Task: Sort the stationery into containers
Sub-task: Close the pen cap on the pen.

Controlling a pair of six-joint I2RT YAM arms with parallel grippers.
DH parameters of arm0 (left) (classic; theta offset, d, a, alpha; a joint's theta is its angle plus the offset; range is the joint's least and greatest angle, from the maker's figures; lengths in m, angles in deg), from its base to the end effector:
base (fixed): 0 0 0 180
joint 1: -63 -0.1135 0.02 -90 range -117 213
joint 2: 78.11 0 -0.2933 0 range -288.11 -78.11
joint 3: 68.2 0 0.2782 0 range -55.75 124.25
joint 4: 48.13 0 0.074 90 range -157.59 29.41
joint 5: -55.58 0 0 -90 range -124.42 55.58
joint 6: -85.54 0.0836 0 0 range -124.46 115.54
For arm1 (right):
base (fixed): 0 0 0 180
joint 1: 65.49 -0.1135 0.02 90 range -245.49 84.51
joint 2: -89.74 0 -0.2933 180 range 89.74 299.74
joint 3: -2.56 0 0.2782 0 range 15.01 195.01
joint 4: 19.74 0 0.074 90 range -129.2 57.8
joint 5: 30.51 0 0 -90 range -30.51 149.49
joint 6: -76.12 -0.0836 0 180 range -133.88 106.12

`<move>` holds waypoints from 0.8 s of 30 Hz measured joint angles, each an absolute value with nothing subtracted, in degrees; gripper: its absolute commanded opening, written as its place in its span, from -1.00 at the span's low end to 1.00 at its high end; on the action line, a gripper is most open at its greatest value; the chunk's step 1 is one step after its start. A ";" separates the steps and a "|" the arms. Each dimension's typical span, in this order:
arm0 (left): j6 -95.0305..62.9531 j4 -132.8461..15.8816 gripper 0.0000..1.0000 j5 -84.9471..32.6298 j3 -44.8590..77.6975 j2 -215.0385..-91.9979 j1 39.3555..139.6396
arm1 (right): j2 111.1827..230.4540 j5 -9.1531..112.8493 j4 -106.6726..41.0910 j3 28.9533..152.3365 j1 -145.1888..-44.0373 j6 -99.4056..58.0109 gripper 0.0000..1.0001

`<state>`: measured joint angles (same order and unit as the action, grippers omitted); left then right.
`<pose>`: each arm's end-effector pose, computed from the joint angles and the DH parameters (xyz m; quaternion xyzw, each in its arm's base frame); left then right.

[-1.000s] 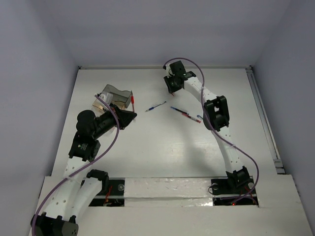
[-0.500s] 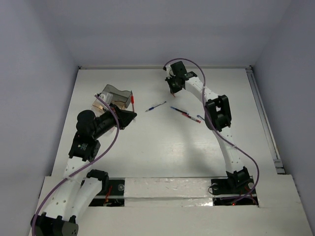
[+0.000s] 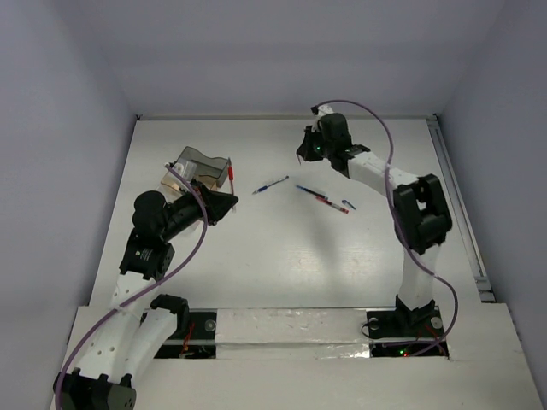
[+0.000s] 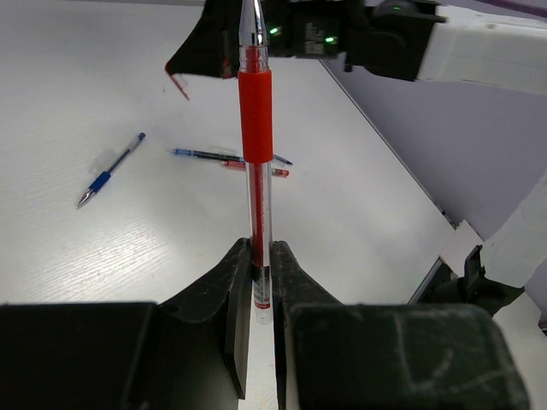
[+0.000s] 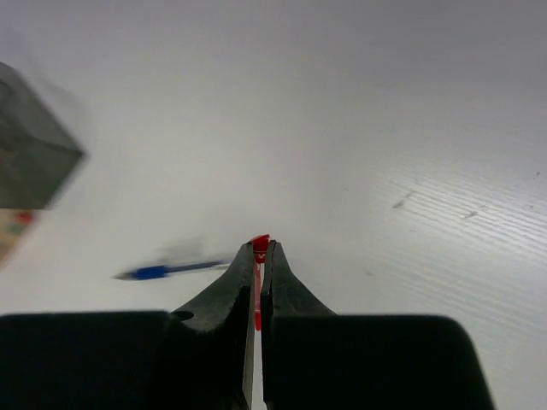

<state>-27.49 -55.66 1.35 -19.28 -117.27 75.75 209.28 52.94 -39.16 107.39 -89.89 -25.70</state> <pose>0.1926 -0.0937 0.3514 0.1613 0.6769 -0.4133 0.5873 0.5094 0.2415 0.2099 -0.1232 0.8738 0.1934 0.4288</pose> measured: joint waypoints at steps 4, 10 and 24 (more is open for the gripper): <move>-27.70 -55.29 -1.00 2.18 -19.28 -117.38 75.75 | 195.45 50.45 -23.92 94.97 -90.35 -34.77 -1.00; -28.38 -53.73 -1.00 3.80 -19.28 -118.60 75.75 | 181.42 50.01 -3.03 81.53 -94.83 -46.50 -1.00; -29.02 -52.90 -1.00 5.24 -19.28 -120.39 75.75 | 179.43 49.97 18.72 78.38 -109.34 -57.52 -1.00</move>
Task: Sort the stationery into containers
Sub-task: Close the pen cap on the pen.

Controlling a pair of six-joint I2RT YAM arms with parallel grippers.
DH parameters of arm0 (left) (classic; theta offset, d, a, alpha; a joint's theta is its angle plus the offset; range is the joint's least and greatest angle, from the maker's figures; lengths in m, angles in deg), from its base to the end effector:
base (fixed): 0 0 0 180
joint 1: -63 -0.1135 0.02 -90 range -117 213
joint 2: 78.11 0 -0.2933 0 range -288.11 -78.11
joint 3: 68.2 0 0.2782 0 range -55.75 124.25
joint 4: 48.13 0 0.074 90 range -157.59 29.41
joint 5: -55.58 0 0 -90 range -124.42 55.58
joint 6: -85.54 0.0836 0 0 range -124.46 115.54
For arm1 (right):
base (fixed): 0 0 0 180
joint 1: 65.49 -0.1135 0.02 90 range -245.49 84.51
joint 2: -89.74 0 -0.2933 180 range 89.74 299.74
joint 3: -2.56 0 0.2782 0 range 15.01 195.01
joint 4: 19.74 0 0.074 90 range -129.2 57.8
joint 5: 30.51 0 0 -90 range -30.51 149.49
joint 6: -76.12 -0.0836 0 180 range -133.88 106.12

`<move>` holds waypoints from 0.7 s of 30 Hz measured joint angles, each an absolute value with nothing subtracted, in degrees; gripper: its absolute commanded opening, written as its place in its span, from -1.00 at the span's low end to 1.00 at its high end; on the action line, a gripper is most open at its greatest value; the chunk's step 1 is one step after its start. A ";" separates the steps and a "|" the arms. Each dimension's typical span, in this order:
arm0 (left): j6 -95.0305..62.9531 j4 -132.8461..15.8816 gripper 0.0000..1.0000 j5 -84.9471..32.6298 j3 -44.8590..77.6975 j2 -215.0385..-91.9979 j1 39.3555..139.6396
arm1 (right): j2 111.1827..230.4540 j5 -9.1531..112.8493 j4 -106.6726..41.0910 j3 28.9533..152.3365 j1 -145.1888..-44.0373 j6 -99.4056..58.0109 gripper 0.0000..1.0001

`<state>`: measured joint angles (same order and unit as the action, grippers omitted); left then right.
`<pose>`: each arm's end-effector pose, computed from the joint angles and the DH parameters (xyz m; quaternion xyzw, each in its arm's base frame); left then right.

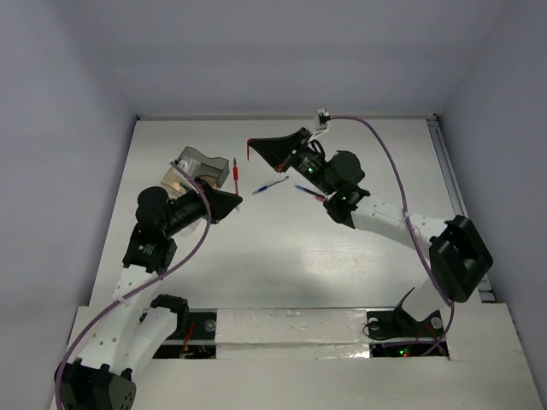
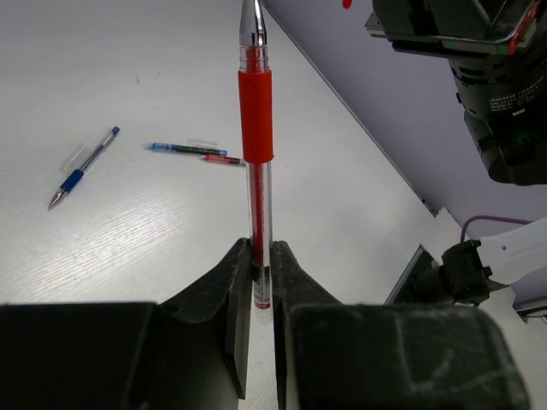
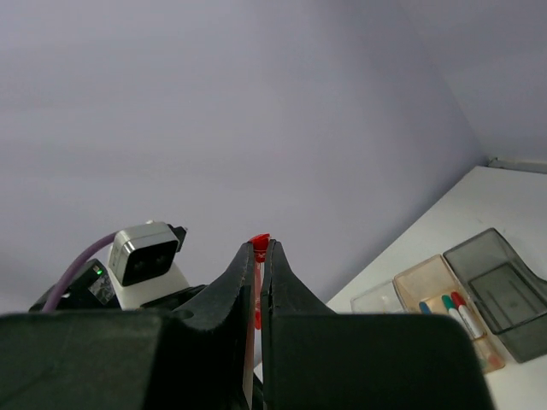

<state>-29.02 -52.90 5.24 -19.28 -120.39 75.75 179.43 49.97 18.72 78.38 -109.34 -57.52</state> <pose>0.2005 -0.1001 0.3475 0.1752 0.6758 -0.4397 0.5650 0.3011 0.3084 0.4052 -0.0708 0.5383 0.6122 0.5748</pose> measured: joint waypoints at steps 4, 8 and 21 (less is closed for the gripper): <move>-29.02 -52.79 -1.00 5.39 -19.28 -120.39 75.75 | 179.82 49.40 19.81 78.58 -109.39 -58.29 -1.00; -29.04 -52.66 -1.00 5.79 -19.28 -120.42 75.75 | 182.31 48.03 19.90 80.88 -109.45 -58.77 -1.00; -29.41 -52.58 -1.00 6.14 -19.28 -121.12 75.75 | 186.53 44.59 19.46 85.82 -111.70 -59.20 -1.00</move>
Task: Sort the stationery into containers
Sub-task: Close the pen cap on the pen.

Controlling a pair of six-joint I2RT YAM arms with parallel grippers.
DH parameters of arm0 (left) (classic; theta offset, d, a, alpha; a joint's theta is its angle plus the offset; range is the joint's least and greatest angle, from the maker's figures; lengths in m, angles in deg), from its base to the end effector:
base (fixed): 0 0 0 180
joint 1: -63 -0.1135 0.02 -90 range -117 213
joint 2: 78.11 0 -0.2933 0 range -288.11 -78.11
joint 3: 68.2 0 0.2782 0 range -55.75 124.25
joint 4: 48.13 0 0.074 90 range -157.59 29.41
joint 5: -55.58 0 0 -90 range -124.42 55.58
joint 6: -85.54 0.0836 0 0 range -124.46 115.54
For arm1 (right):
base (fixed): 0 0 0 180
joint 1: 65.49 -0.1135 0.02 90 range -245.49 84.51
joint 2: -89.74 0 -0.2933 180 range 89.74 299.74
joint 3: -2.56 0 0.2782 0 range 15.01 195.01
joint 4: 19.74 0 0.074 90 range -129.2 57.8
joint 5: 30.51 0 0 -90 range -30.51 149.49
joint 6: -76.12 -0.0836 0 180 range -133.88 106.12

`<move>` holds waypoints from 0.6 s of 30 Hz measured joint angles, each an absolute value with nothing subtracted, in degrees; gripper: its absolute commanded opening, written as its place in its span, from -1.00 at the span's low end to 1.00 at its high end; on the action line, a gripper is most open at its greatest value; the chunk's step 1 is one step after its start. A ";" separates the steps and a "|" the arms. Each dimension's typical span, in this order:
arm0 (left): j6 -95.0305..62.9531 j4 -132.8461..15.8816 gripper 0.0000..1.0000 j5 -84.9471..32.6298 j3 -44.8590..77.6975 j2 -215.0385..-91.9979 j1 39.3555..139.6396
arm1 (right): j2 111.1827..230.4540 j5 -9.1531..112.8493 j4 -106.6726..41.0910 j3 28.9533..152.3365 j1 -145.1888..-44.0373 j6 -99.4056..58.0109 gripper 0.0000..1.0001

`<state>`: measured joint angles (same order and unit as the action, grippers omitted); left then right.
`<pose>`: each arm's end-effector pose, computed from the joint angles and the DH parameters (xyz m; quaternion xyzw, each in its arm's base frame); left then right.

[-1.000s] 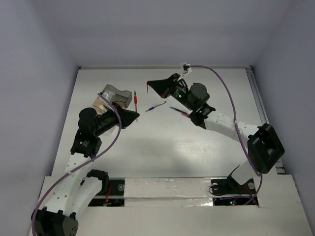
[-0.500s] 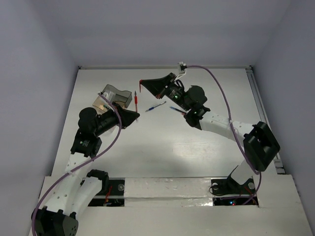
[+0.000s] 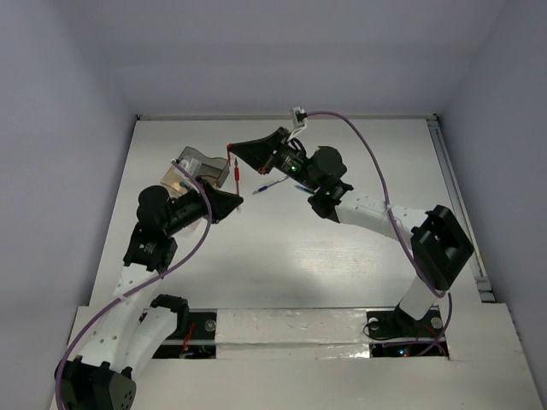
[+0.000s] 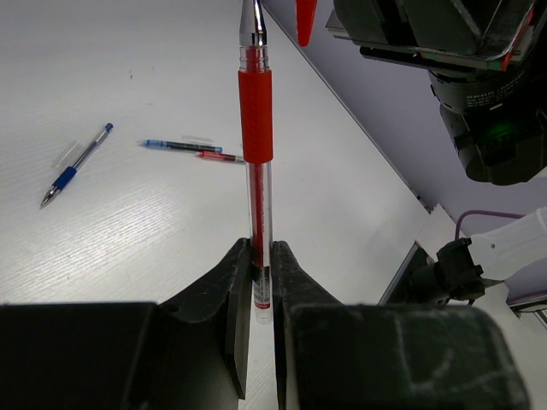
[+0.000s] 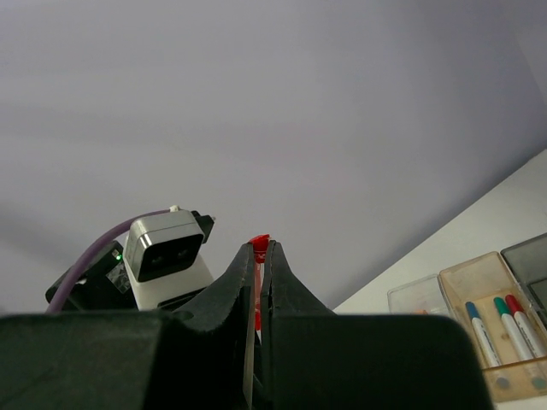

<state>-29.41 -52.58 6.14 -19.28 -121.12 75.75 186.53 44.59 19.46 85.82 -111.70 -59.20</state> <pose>0.2023 -0.1015 0.3457 0.1772 0.6774 -0.4460 0.5575 0.3060 0.3503 0.4067 -0.1139 0.5270 0.6496 0.5361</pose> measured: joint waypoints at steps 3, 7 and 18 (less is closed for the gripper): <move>-29.41 -52.55 -1.00 6.14 -19.28 -121.09 75.75 | 186.77 44.48 19.29 85.82 -111.70 -59.18 -1.00; -29.41 -52.55 -1.00 6.14 -19.28 -121.05 75.75 | 186.97 44.51 19.29 85.82 -111.70 -59.18 -1.00; -29.41 -52.49 -1.00 6.14 -19.28 -121.01 75.75 | 186.97 44.55 19.27 85.84 -111.70 -59.16 -1.00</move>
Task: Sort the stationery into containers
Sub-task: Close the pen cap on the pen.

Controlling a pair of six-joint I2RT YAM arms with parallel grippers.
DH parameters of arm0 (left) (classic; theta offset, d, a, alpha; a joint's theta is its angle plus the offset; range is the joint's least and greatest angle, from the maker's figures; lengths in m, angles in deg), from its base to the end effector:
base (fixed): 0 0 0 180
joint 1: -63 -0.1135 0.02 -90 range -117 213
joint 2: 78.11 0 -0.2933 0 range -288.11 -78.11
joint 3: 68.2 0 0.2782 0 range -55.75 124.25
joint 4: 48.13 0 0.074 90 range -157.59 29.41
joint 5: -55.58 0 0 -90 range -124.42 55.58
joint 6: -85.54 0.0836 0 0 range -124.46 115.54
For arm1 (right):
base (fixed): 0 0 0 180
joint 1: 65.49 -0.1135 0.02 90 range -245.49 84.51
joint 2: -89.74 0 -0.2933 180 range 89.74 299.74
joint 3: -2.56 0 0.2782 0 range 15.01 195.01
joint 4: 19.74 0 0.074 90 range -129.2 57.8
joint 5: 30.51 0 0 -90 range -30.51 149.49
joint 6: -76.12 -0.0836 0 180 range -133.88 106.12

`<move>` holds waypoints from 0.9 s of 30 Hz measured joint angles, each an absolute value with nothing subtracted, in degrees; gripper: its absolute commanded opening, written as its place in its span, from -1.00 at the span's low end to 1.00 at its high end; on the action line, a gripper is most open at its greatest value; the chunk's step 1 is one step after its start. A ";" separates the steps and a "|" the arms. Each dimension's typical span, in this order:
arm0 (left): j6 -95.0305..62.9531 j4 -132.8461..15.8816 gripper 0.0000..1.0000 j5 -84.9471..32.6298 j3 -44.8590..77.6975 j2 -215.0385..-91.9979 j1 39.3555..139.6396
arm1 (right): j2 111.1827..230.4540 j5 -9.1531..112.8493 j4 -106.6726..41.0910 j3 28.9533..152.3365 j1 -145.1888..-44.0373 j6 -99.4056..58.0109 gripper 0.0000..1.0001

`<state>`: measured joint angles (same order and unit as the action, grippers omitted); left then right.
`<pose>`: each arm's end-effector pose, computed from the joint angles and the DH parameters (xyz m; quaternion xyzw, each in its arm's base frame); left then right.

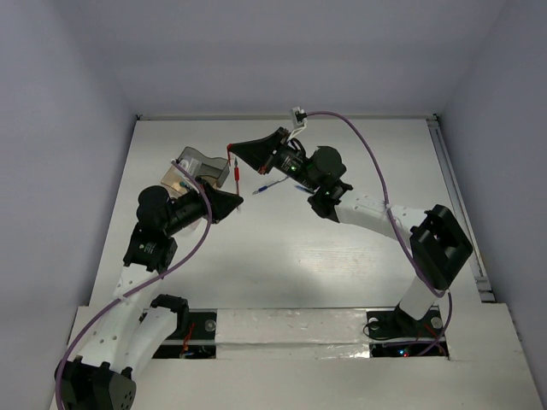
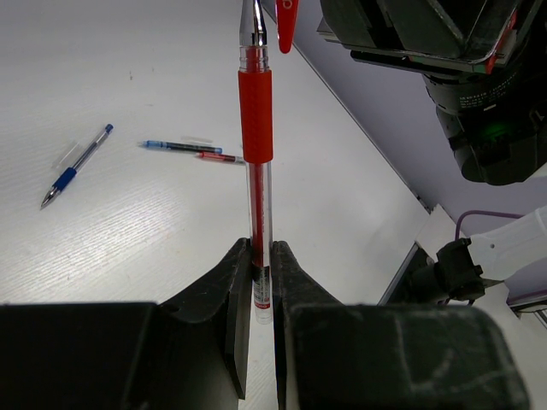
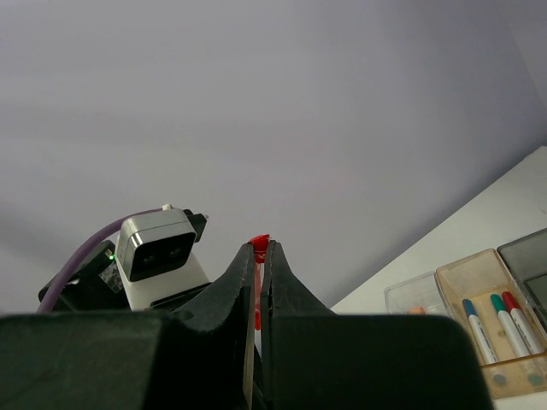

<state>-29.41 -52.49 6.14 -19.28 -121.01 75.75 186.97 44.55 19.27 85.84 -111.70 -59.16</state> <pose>0.2019 -0.1014 0.3463 0.1778 0.6763 -0.4459 0.5587 0.3077 0.3521 0.4030 -0.1140 0.5314 0.6479 0.5338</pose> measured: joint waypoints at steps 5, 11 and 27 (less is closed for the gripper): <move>-29.43 -52.47 -1.00 6.16 -19.28 -121.01 75.75 | 186.97 44.94 19.27 85.84 -111.70 -59.14 -1.00; -29.45 -52.42 -1.00 6.29 -19.28 -120.72 75.75 | 186.97 45.64 19.22 85.84 -111.70 -59.14 -1.00; -29.85 -51.79 -1.00 6.97 -19.28 -119.87 75.75 | 186.97 46.65 19.05 85.84 -111.70 -59.16 -1.00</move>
